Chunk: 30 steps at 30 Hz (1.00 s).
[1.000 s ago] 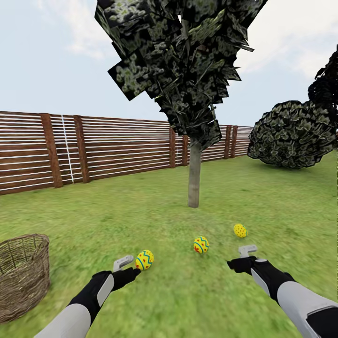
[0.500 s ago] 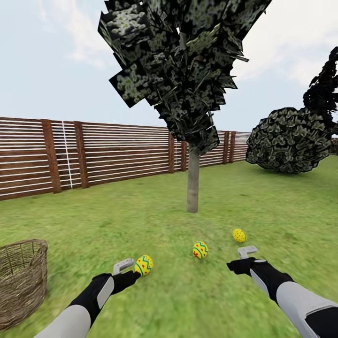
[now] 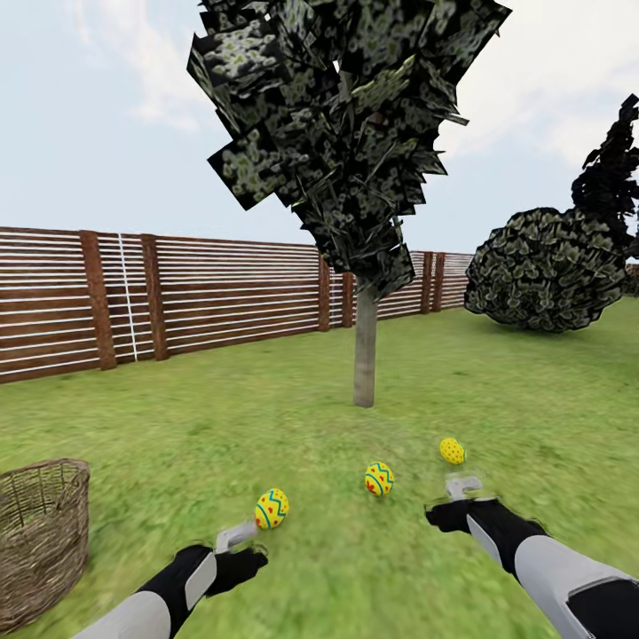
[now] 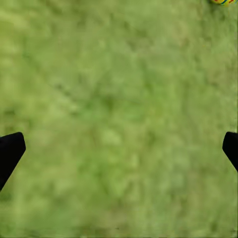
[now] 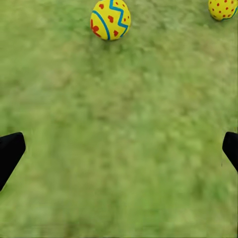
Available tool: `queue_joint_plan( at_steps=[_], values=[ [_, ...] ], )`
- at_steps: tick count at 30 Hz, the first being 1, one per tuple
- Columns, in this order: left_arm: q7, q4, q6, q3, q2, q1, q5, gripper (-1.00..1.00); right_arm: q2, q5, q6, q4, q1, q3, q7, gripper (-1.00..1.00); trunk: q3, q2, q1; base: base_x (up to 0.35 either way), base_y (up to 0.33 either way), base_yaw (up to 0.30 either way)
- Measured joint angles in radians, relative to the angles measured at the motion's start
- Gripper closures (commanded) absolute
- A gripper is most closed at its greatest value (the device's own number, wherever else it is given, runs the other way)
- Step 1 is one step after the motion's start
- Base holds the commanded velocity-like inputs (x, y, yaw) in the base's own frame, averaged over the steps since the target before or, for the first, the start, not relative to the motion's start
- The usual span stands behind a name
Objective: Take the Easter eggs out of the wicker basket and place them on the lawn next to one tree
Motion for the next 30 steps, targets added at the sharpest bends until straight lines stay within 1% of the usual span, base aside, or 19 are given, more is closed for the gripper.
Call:
queue_joint_plan(
  at_steps=[2,5,8,13,21,24,25,28,30],
  values=[
    [-0.001,0.044,-0.016,0.001,0.001,0.0,-0.036,-1.0,0.004,0.0,0.005,0.057,0.0,-0.002,0.0,-1.0,0.003,0.014,-0.008,0.0,0.0,0.0],
    [0.0,0.087,-0.041,0.002,0.0,0.0,-0.054,-1.0,-0.004,-0.004,0.006,0.096,0.0,-0.004,-0.001,-1.0,0.008,0.035,-0.019,0.0,0.0,0.016],
    [0.0,0.118,-0.051,0.002,0.001,0.0,-0.057,-1.0,-0.005,-0.006,0.006,0.11,0.0,-0.004,-0.001,-1.0,0.016,0.056,-0.031,0.0,0.0,0.004],
    [-0.001,0.15,-0.055,0.002,0.002,0.0,-0.058,-1.0,0.002,-0.006,0.005,0.15,0.0,-0.003,-0.001,-1.0,0.027,0.091,-0.05,0.0,0.0,0.0],
    [-0.002,0.156,-0.053,0.002,0.004,0.0,-0.059,-1.0,0.004,-0.004,0.015,0.191,0.001,-0.003,-0.003,-1.0,0.039,0.147,-0.081,0.0,0.0,0.0],
    [-0.001,0.157,-0.053,0.002,0.008,0.001,-0.059,-1.0,0.005,-0.003,0.014,0.221,0.001,-0.003,0.0,-1.0,0.044,0.168,-0.092,0.0,0.0,0.0],
    [-0.001,0.16,-0.053,0.002,0.011,0.001,-0.059,-1.0,0.005,-0.003,0.013,0.23,0.001,-0.003,0.001,-1.0,0.045,0.175,-0.096,0.0,0.0,0.0],
    [-0.005,0.182,-0.055,0.001,0.05,0.004,-0.061,-1.0,-0.008,-0.005,0.007,0.243,0.003,-0.005,0.004,-1.0,0.05,0.196,-0.107,0.0,0.0,0.0],
    [-0.005,0.187,-0.055,0.002,0.062,0.005,-0.06,-1.0,-0.013,-0.007,0.006,0.245,0.003,-0.005,0.004,-1.0,0.053,0.21,-0.115,0.0,0.0,0.0]
  ],
)
